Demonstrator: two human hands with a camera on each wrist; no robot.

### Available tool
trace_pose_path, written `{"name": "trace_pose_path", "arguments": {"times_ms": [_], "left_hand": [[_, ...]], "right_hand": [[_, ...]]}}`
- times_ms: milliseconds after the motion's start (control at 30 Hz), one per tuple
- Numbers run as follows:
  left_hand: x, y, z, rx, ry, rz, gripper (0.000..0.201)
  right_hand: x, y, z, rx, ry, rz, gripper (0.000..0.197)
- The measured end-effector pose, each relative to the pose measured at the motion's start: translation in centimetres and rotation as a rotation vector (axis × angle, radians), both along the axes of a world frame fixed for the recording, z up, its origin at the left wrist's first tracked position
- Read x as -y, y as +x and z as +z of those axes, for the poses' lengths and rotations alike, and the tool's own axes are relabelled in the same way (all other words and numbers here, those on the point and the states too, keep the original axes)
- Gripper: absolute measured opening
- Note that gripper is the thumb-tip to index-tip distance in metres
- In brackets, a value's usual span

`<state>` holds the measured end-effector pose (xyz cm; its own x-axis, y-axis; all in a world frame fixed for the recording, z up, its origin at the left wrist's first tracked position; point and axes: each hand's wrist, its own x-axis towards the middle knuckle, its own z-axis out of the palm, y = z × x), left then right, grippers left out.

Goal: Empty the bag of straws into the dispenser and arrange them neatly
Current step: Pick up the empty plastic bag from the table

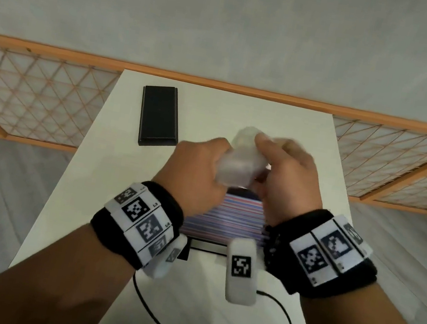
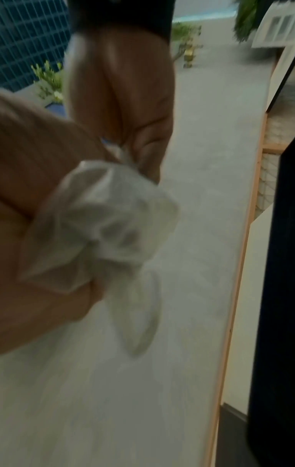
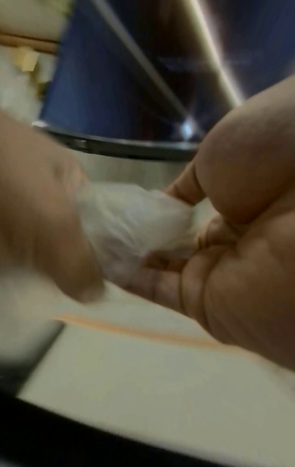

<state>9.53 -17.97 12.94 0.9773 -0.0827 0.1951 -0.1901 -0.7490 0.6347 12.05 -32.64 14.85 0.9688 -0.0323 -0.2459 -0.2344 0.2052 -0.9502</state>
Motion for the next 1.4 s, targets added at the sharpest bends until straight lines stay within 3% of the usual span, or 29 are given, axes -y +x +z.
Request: {"name": "trace_pose_path", "arguments": {"times_ms": [67, 100, 133, 200, 300, 333, 467, 533, 600, 667, 700, 767, 867, 1000, 1167, 1233, 1333, 1400], "left_hand": [[-0.5, 0.4, 0.6, 0.017, 0.070, 0.103, 0.026], [-0.5, 0.6, 0.9, 0.028, 0.082, 0.102, 0.026], [-0.4, 0.6, 1.2, 0.046, 0.072, 0.073, 0.025], [0.0, 0.4, 1.6, 0.089, -0.038, 0.006, 0.030], [0.9, 0.0, 1.5, 0.199, -0.273, 0.025, 0.080], [1.0, -0.3, 1.6, 0.234, -0.287, 0.024, 0.085], [0.5, -1.3, 2.3, 0.146, -0.251, -0.042, 0.053], [-0.2, -1.3, 2.2, 0.131, -0.204, 0.021, 0.050], [-1.2, -1.3, 2.1, 0.067, -0.139, 0.113, 0.046], [-2.3, -1.4, 1.7, 0.021, -0.151, 0.148, 0.048], [-2.7, -1.6, 1.4, 0.009, -0.184, 0.136, 0.051], [-3.2, -2.3, 0.9, -0.005, -0.249, 0.090, 0.060], [-4.2, -2.9, -0.2, 0.079, -0.265, 0.040, 0.073], [-6.4, -3.0, -0.4, 0.189, -0.214, -0.034, 0.047], [-9.3, -3.9, 0.3, 0.048, -0.289, -0.086, 0.046], [-10.2, -4.1, 0.4, 0.026, -0.239, -0.052, 0.040], [-10.9, -3.9, 0.6, -0.014, -0.075, -0.032, 0.038], [-10.4, -4.3, 0.4, -0.018, 0.010, -0.048, 0.042]], "right_hand": [[0.7, -0.5, 0.0, 0.357, -0.527, 0.084, 0.059], [0.9, -0.8, -0.2, 0.505, -0.705, 0.165, 0.069], [0.7, -1.2, 0.0, 0.566, -0.763, 0.249, 0.065], [0.3, -1.2, -0.2, 0.541, -0.733, 0.340, 0.039], [0.1, -0.5, 0.0, 0.358, -0.465, 0.285, 0.038], [0.0, -0.5, 0.0, 0.264, -0.335, 0.280, 0.039], [-0.8, -1.1, 0.0, -0.014, -0.024, 0.349, 0.032], [-1.1, -1.4, -0.3, 0.027, -0.159, 0.354, 0.042], [-1.5, -2.1, -0.4, 0.280, -0.523, 0.328, 0.059], [-2.2, -3.0, -0.4, 0.516, -0.766, 0.375, 0.050], [-2.8, -3.3, -0.7, 0.546, -0.772, 0.448, 0.042], [-3.8, -3.3, -1.0, 0.468, -0.670, 0.542, 0.046], [-5.3, -2.8, -1.3, 0.348, -0.562, 0.553, 0.046], [-7.5, -3.4, -1.6, 0.139, -0.285, 0.535, 0.037], [-10.0, -3.9, -1.1, -0.014, -0.237, 0.456, 0.047], [-10.4, -4.9, -0.6, 0.071, -0.373, 0.440, 0.046], [-10.4, -7.4, 0.2, 0.413, -0.708, 0.416, 0.052], [-9.6, -8.2, -0.7, 0.523, -0.809, 0.405, 0.047]]}}
